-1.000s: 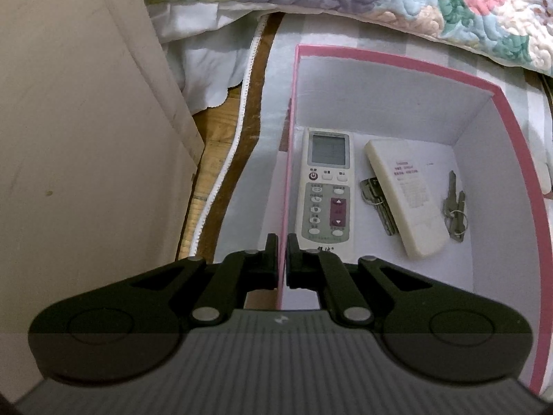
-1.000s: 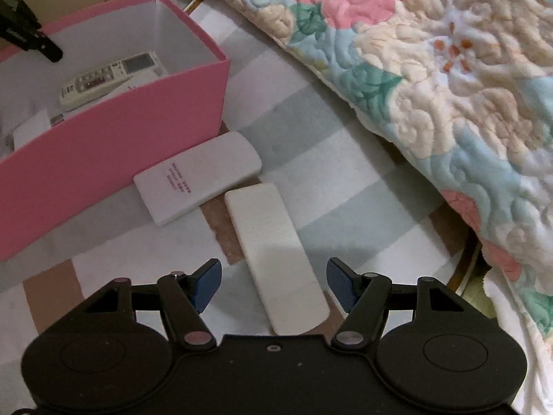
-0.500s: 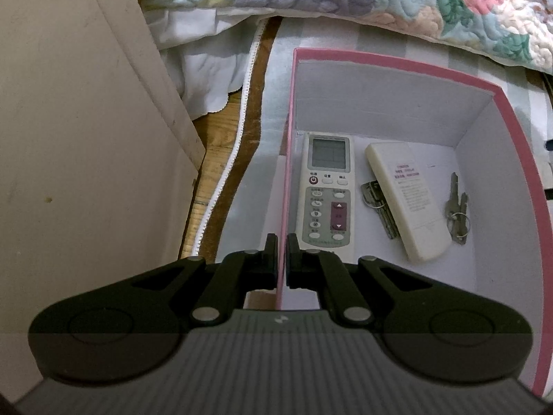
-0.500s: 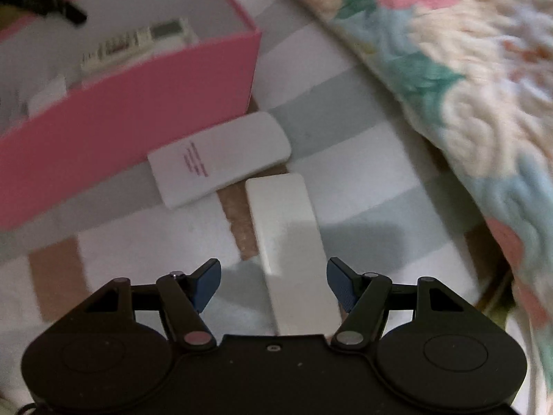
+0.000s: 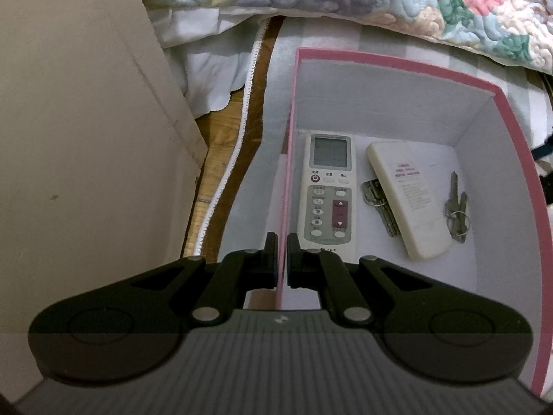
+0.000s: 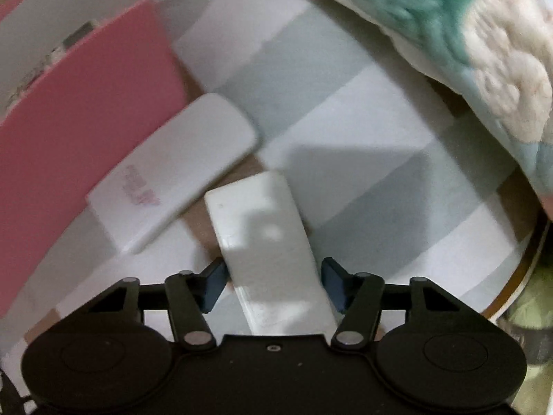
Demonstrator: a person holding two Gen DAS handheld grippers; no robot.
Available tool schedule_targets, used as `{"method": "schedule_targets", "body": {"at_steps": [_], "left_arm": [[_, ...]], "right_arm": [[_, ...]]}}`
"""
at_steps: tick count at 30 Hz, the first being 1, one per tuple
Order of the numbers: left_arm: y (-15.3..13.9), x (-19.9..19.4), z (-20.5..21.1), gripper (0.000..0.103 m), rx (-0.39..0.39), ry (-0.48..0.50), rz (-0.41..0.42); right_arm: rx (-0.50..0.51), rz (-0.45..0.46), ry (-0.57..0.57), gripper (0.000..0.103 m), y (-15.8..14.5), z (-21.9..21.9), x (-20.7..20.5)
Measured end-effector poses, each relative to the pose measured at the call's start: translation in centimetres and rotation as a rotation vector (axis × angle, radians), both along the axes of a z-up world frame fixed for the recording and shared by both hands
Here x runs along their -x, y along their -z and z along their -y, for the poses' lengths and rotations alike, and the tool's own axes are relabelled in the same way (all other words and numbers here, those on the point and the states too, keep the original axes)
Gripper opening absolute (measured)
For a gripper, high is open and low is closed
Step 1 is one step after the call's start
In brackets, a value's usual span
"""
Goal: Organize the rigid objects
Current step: 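Move the right gripper to the white rectangular power bank and grasp it, then carry the power bank with the right gripper into the pink box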
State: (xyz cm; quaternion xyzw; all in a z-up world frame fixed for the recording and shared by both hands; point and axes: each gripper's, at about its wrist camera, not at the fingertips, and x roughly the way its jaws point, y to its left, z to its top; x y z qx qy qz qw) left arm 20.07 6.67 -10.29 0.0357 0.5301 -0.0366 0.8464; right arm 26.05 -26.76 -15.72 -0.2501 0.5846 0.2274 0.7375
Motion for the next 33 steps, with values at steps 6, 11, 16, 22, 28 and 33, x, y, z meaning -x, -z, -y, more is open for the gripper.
{"method": "schedule_targets", "body": {"at_steps": [6,11,16,22,28,33], "left_arm": [[0.0,0.3,0.2,0.005,-0.014,0.001,0.013],[0.0,0.6,0.5,0.005,-0.035,0.012,0.028],[-0.1,0.9,0.6,0.005,-0.046,0.025,0.034],[-0.3,0.9,0.4,0.005,-0.036,0.018,0.034],[-0.5,0.9,0.5,0.005,-0.035,0.013,0.035],[-0.6,0.9,0.1,0.005,-0.009,-0.005,0.033]], "right_arm": [[0.016,0.121,0.056,0.06,-1.3,-0.7,4.4],[0.032,0.19,0.067,0.059,-2.8,-0.8,6.7],[0.019,0.274,0.097,0.059,-5.4,-0.8,8.4],[-0.027,0.363,0.124,0.059,-9.0,-0.9,9.7],[-0.115,0.459,0.104,0.059,-14.5,-2.0,11.1],[-0.175,0.468,-0.009,0.059,-18.2,-5.2,12.0]]}}
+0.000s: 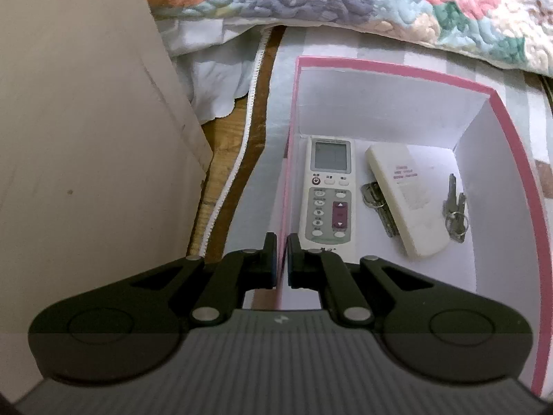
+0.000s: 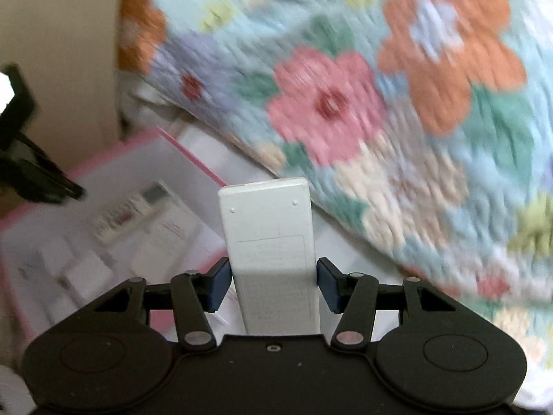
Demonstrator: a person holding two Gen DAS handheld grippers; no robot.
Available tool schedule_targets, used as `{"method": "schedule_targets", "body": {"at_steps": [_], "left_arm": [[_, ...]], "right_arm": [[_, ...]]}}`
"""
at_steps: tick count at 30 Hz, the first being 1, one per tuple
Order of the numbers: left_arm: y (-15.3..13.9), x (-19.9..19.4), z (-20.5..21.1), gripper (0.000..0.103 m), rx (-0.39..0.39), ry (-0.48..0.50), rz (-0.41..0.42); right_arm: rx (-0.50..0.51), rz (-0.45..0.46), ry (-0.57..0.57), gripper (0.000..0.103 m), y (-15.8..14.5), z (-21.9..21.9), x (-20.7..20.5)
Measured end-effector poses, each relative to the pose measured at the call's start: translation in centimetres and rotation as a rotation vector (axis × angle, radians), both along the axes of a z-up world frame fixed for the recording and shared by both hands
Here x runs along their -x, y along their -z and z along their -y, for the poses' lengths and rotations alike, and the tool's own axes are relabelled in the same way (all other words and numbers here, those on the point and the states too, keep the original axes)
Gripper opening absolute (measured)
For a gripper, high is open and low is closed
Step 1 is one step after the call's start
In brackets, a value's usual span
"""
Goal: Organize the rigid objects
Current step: 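Carry the power bank with the right gripper into the pink box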
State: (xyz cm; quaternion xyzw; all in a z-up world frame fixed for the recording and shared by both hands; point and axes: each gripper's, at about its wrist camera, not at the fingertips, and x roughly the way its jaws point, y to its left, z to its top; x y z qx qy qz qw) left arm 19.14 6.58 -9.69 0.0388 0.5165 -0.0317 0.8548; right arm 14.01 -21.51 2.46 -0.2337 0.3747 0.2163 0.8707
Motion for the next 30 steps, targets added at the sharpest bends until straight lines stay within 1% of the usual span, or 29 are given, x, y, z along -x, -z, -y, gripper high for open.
{"method": "schedule_targets", "body": {"at_steps": [5,9,11,13,16,20,25,27,29,30], "left_arm": [[-0.2,0.2,-0.1,0.005,0.002,0.009,0.004],[-0.4,0.5,-0.1,0.005,0.001,0.022,0.009],[-0.4,0.5,-0.1,0.005,0.002,0.022,0.008],[-0.3,0.4,-0.3,0.005,0.01,0.021,0.003],[-0.2,0.4,-0.4,0.005,0.014,0.024,0.002],[-0.2,0.6,-0.5,0.004,0.017,0.031,0.004],[0.0,0.6,-0.6,0.004,0.021,0.038,0.005],[-0.1,0.8,-0.6,0.004,0.029,0.045,0.009],[-0.1,0.9,-0.5,0.005,0.027,0.045,0.014],[-0.1,0.9,-0.5,0.005,0.027,0.049,0.017]], "right_arm": [[0.006,-0.042,-0.144,0.059,-1.7,-4.4,0.4],[0.064,-0.089,-0.261,0.059,-1.3,-8.1,-0.6],[0.119,-0.091,-0.312,0.059,-0.2,-9.8,-1.1],[0.154,-0.106,-0.339,0.059,0.8,-10.9,-1.6],[0.181,-0.142,-0.361,0.059,2.8,-12.1,-3.1],[0.199,-0.172,-0.384,0.059,5.5,-13.3,-4.0],[0.275,-0.15,-0.424,0.059,8.2,-14.3,-4.8],[0.339,-0.13,-0.458,0.059,9.3,-14.8,-4.9],[0.38,-0.136,-0.492,0.058,10.2,-15.0,-5.0],[0.385,-0.148,-0.503,0.058,10.5,-15.0,-5.2]]}}
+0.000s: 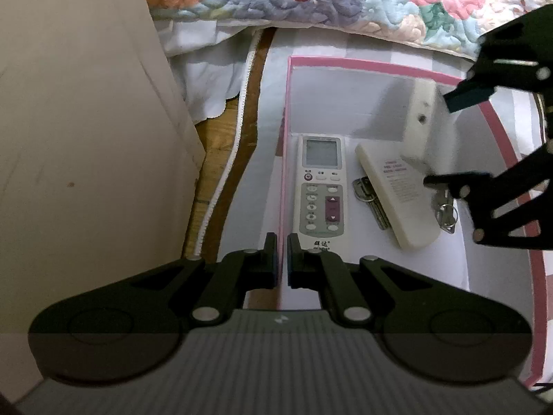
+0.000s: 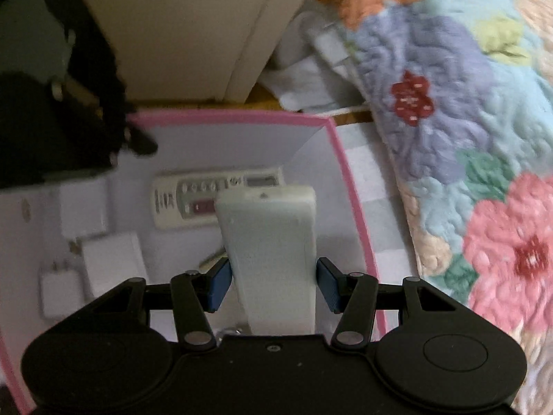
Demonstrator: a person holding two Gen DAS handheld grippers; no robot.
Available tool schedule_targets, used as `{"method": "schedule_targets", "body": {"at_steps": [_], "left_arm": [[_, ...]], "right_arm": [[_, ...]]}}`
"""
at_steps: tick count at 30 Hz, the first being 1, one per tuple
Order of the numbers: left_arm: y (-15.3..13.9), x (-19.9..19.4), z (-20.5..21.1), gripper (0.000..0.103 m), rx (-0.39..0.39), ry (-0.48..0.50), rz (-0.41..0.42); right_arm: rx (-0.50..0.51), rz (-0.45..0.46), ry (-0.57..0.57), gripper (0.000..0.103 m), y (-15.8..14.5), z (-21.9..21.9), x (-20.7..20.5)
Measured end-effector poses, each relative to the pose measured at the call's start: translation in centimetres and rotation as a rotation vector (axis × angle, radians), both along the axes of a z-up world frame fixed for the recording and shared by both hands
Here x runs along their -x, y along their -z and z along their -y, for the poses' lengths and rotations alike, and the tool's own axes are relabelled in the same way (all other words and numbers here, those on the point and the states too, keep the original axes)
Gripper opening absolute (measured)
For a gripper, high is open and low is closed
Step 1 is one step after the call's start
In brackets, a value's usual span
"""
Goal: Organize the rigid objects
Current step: 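Carry the power bank with the right gripper into the pink box, then open the right gripper to release the power bank onto the remote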
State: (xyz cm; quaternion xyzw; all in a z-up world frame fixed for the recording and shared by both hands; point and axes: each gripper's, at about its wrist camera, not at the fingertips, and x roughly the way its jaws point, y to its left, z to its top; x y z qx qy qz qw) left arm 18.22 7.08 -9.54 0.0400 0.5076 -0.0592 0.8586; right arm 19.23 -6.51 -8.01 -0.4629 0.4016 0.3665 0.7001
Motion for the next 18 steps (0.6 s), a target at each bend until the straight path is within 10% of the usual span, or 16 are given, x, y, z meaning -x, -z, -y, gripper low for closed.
{"method": "schedule_targets", "body": {"at_steps": [18], "left_arm": [[-0.1,0.4,-1.1,0.002,0.055,-0.009,0.022]], "right_arm": [[0.018,0.046,0.016,0.069,2.6,-0.1,-2.3]]}}
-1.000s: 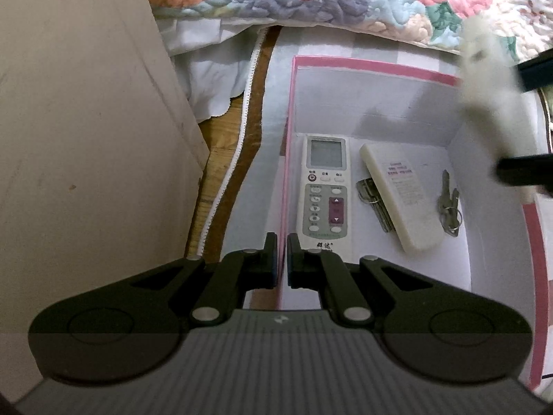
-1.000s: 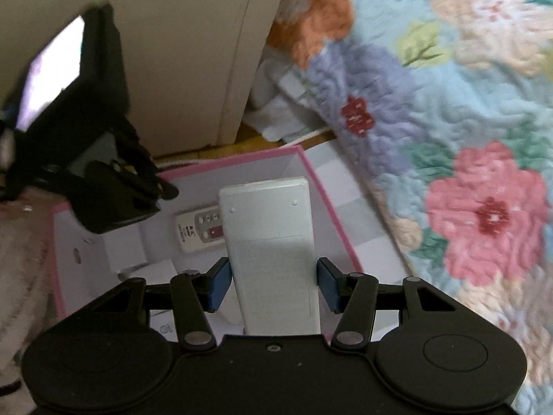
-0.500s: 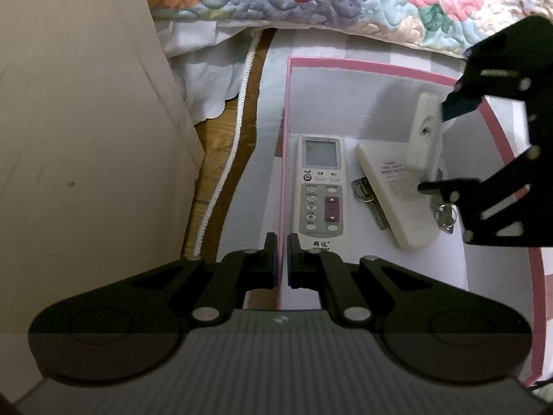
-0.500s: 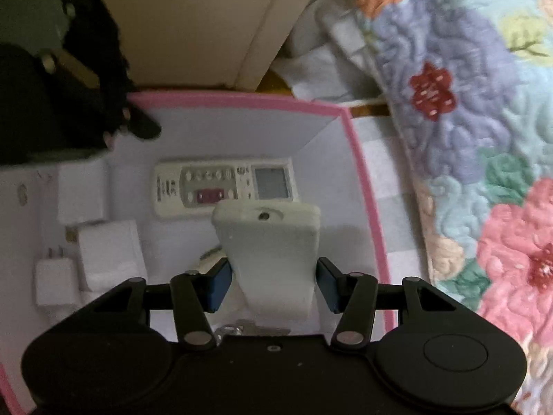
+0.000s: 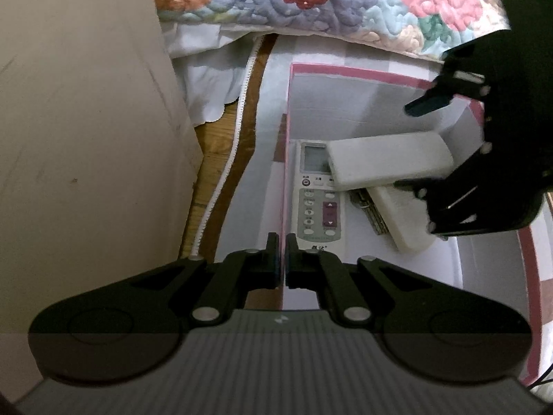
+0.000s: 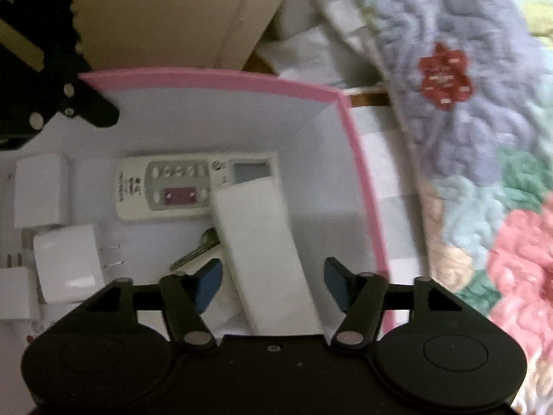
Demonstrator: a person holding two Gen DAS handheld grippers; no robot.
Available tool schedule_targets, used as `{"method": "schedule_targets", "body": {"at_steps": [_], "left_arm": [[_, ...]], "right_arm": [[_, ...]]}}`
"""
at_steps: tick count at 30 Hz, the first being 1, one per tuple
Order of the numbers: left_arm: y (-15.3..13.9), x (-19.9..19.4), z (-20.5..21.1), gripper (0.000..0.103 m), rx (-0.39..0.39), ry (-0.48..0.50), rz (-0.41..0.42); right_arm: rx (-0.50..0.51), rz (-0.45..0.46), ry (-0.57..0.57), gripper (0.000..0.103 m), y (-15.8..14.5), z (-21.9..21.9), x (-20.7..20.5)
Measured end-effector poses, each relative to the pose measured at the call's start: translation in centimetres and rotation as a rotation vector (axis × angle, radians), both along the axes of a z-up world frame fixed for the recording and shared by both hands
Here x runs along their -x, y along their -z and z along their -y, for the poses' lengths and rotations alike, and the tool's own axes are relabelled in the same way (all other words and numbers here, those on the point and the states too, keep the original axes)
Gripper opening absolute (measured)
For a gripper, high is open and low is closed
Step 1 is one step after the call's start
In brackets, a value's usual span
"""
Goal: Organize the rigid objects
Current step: 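Open the right gripper to release the power bank onto the remote, then move the right gripper to the white printed card box and grasp it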
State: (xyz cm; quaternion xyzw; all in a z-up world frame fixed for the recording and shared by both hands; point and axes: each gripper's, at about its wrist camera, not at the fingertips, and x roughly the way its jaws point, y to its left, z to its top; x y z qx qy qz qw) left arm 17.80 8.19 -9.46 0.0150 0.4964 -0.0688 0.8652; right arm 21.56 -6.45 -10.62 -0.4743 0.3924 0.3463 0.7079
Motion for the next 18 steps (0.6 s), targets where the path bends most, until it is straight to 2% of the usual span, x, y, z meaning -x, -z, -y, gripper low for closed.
{"method": "schedule_targets", "body": {"at_steps": [2,4,9,13,18], "left_arm": [[0.0,0.0,-0.1,0.002,0.003,-0.003,0.0],[0.0,-0.1,-0.1,0.002,0.006,-0.008,-0.007],[-0.1,-0.2,-0.2,0.002,0.008,-0.01,-0.014],[0.1,-0.5,-0.2,0.003,0.007,-0.013,-0.036],[0.1,-0.5,0.0,0.003,-0.01,-0.018,-0.045]], "right_arm": [[-0.04,0.018,0.048,0.069,-1.8,1.1,-0.1],[-0.127,-0.005,0.123,0.069,-4.0,2.9,-0.4],[-0.3,-0.054,0.37,0.07,-7.6,7.9,-0.3],[-0.383,-0.131,0.557,0.07,-7.8,11.7,-0.3],[-0.544,-0.363,0.882,0.067,-5.6,17.1,-0.9]]}}
